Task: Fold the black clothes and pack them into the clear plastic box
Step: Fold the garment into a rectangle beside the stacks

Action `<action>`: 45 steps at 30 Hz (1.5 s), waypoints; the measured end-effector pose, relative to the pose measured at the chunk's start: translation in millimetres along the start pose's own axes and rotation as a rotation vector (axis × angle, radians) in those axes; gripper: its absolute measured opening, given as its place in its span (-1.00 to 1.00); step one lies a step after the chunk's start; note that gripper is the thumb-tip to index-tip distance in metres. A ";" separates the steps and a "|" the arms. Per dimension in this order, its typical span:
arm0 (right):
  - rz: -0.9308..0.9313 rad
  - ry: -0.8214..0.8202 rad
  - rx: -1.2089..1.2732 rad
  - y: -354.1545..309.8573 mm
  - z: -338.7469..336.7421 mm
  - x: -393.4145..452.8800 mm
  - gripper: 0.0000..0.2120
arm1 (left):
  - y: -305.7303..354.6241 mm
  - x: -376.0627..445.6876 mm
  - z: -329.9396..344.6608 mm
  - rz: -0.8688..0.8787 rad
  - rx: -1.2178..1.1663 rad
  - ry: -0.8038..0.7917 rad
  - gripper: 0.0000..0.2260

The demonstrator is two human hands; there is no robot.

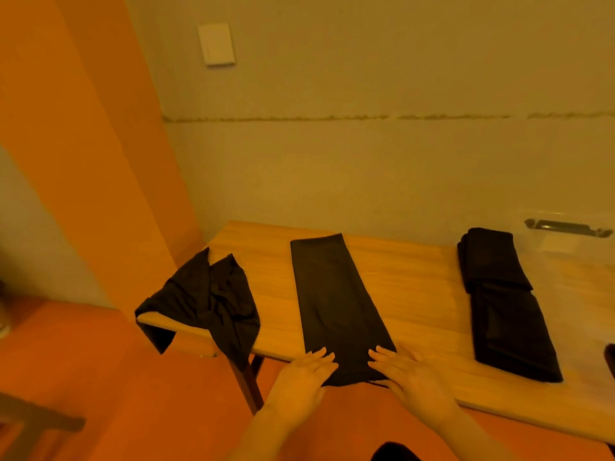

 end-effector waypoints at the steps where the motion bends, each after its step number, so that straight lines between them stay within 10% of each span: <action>1: 0.008 0.010 0.044 0.4 -2.7 -1.9 -0.53 | -0.7 -2.6 -2.7 -0.006 -0.038 0.008 -0.56; 18: 0.404 0.088 1.118 12.6 -71.2 13.8 -0.82 | -22.3 -21.2 -65.6 -0.263 -0.978 0.479 -0.87; 35: 0.580 -0.075 0.851 64.8 -44.1 216.9 -0.60 | -157.9 133.8 -65.4 -0.632 -1.053 0.478 -0.73; 45: 0.662 -0.021 1.220 82.5 -1.0 222.4 -0.46 | -185.1 147.6 -31.4 -0.758 -1.176 0.494 -0.93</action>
Point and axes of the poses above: each hand's wrist, its own x-axis towards the middle knuckle, its own z-axis out of the palm, y = z × x, the point moved 6 cm from there along x, towards the middle knuckle, and after that the axes turned 4 degrees about z, right-handed, at the moved point
